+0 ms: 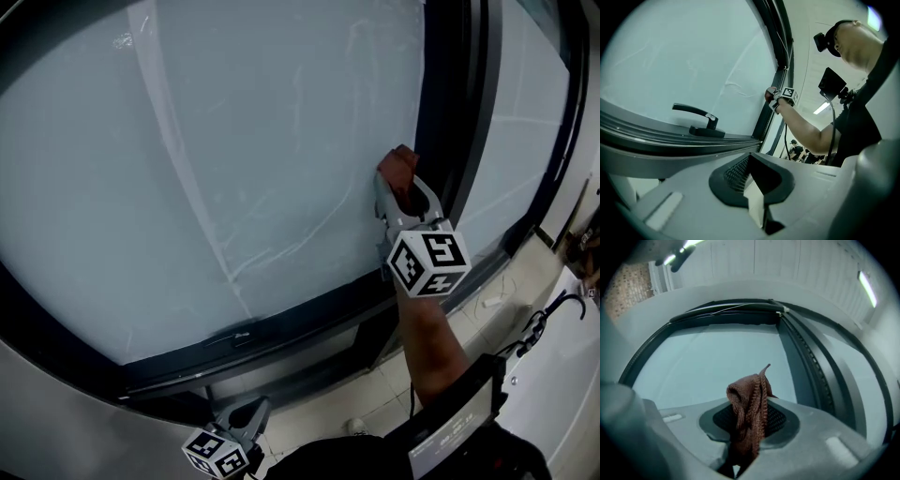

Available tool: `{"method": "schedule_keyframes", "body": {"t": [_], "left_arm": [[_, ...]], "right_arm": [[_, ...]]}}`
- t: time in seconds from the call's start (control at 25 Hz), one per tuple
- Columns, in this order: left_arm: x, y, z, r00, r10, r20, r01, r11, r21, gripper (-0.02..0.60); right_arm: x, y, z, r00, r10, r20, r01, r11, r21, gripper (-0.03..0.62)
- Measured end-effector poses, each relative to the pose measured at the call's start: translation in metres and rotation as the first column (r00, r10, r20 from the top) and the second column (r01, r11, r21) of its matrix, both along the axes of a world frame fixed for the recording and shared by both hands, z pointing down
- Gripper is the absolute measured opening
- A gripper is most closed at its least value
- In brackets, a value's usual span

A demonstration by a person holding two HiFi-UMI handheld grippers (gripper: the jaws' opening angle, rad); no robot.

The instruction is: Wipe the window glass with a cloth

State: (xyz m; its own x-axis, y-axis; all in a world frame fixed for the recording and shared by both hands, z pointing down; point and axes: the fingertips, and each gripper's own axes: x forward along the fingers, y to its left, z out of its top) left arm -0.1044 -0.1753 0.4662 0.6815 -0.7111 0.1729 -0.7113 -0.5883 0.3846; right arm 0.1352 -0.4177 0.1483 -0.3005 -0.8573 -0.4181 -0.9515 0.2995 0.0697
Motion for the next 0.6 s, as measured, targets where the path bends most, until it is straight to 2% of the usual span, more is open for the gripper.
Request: {"method": "schedule_keyframes", "body": {"t": [0.12,0.24,0.48,0.6], "left_arm": [[0.004,0.0,0.003,1.0,-0.006,0.004,0.006,1.0,-0.001,0.015],[0.003,0.0,0.007,1.0,-0.025,-0.01,0.025,1.0,-0.001,0.015],[0.001,0.002,0.006,0.999,-0.052,-0.005,0.052,0.999,-0.003,0.015],[-0.002,0.002,0.009,0.998,-0.061,-0.003,0.061,0.998,-0.007,0.015]], "right_arm": [[0.03,-0.019,-0.011,0.998,0.055,0.014,-0.055,0.998,-0.023,0.086],[0.04,-0.031,-0.013,0.996,0.089,0.011,-0.088,0.995,-0.042,0.086],[0.04,-0.044,-0.012,0.996,0.092,0.022,-0.09,0.994,-0.061,0.086],[0.026,-0.039,-0.011,0.997,0.066,0.037,-0.064,0.996,-0.055,0.086]]}}
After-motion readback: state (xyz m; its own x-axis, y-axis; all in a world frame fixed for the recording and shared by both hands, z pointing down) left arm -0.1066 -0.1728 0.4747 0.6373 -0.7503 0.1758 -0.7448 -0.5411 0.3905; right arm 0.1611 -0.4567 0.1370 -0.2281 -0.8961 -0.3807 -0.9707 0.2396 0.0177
